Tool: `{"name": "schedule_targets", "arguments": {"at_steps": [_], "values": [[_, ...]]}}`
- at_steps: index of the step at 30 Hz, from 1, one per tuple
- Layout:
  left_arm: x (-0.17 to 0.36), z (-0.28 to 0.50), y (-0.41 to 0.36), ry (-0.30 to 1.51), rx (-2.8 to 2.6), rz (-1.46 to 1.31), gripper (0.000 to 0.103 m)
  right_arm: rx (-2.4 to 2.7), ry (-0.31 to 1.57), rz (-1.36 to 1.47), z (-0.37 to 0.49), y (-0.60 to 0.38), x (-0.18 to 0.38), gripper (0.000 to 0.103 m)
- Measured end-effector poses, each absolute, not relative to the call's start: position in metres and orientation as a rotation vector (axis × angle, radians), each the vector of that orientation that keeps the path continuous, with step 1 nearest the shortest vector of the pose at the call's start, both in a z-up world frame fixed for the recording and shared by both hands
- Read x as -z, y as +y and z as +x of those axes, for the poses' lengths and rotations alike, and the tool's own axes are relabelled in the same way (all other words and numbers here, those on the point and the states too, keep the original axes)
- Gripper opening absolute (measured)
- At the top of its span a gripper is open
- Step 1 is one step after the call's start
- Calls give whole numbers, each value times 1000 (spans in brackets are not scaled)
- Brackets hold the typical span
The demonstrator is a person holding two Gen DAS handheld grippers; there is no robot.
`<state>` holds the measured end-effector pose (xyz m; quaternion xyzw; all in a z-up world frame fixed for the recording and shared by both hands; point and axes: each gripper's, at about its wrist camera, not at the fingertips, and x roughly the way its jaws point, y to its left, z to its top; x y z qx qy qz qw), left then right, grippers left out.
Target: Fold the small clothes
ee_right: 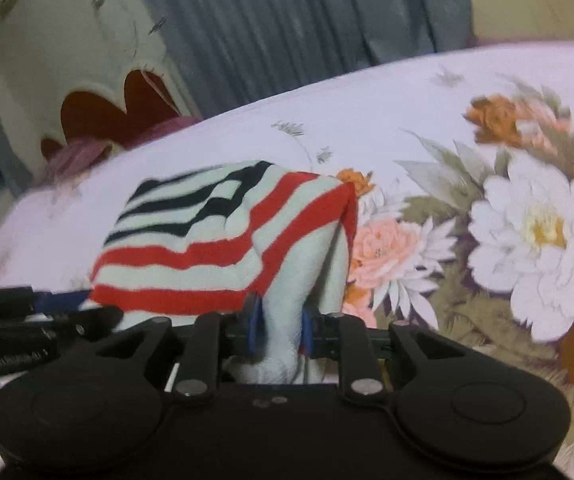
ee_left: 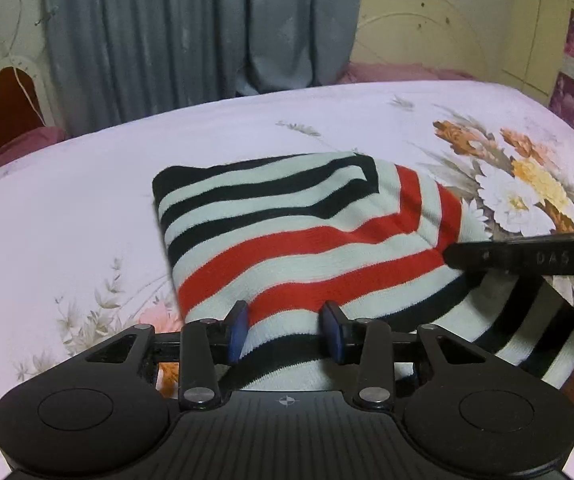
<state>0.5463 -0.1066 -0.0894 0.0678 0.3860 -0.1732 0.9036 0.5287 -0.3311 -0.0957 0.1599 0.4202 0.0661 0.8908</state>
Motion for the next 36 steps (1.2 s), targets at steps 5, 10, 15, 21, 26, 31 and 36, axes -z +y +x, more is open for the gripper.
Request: {"name": "schedule_targets", "arguments": {"at_steps": [5, 10, 15, 21, 26, 31, 36], "values": [[75, 550, -92, 781, 398, 80, 39, -132, 878, 280, 529, -327, 81, 29], [61, 579, -92, 736, 402, 62, 39, -85, 828, 279, 559, -340, 60, 29], [85, 605, -110, 833, 442, 81, 39, -29, 989, 379, 604, -346, 85, 33], [91, 599, -114, 810, 476, 139, 39, -112, 804, 379, 590, -355, 77, 9], [96, 607, -131, 837, 484, 248, 39, -88, 846, 96, 584, -335, 111, 10], [85, 614, -117, 825, 501, 178, 39, -40, 853, 102, 585, -341, 99, 26], [73, 646, -100, 771, 428, 80, 39, -55, 763, 127, 597, -333, 65, 27]]}}
